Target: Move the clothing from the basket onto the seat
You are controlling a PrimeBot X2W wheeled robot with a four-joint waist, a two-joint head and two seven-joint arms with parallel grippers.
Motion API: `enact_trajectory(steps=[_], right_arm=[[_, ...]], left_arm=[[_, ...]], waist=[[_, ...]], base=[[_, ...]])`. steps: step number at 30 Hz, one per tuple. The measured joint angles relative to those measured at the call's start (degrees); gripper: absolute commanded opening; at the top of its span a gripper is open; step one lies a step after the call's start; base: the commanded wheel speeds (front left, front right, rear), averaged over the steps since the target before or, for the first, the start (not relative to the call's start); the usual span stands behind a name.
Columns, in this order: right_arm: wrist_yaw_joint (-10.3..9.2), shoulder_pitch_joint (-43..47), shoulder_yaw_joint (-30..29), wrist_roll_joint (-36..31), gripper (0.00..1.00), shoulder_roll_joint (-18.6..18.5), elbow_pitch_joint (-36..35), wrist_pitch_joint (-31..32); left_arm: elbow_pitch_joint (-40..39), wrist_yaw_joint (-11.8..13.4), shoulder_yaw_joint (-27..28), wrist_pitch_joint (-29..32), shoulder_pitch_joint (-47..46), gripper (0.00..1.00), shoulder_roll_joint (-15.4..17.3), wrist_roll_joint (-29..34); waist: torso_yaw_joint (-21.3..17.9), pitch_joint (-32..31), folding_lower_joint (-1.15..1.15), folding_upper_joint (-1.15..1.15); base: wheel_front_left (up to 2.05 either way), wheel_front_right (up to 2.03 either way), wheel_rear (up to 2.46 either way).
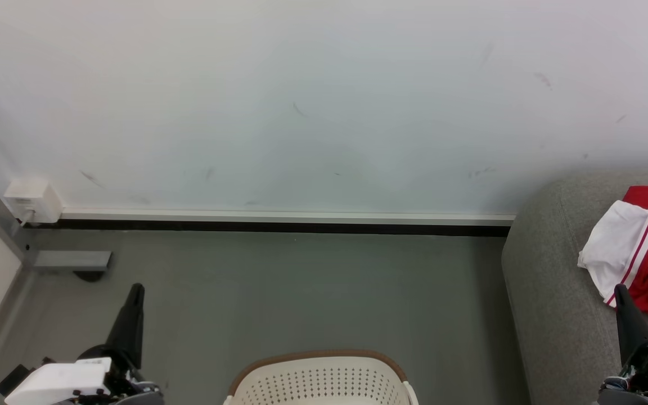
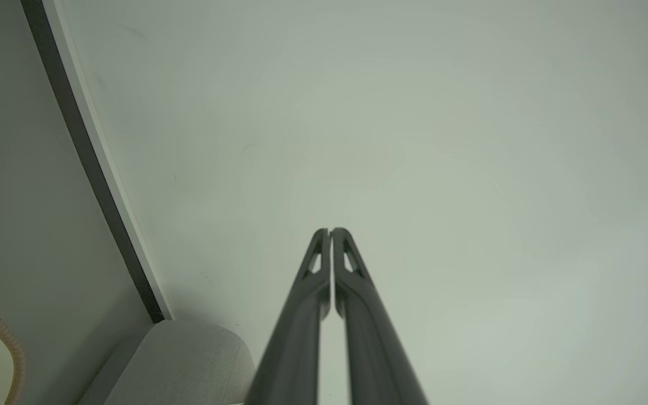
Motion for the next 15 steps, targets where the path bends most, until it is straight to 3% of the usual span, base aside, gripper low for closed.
enact_trajectory(steps=[15], right_arm=[[0.00, -0.03, 0.66, 0.45, 0.00, -0.52, -0.30, -0.48]], left_arm=[[-0.03, 0.00, 0.00, 0.00, 0.00, 0.00, 0.00, -0.01]], waist=[[0.00, 0.01, 0.00, 0.00]], base=[[0.00, 0.00, 0.00]])
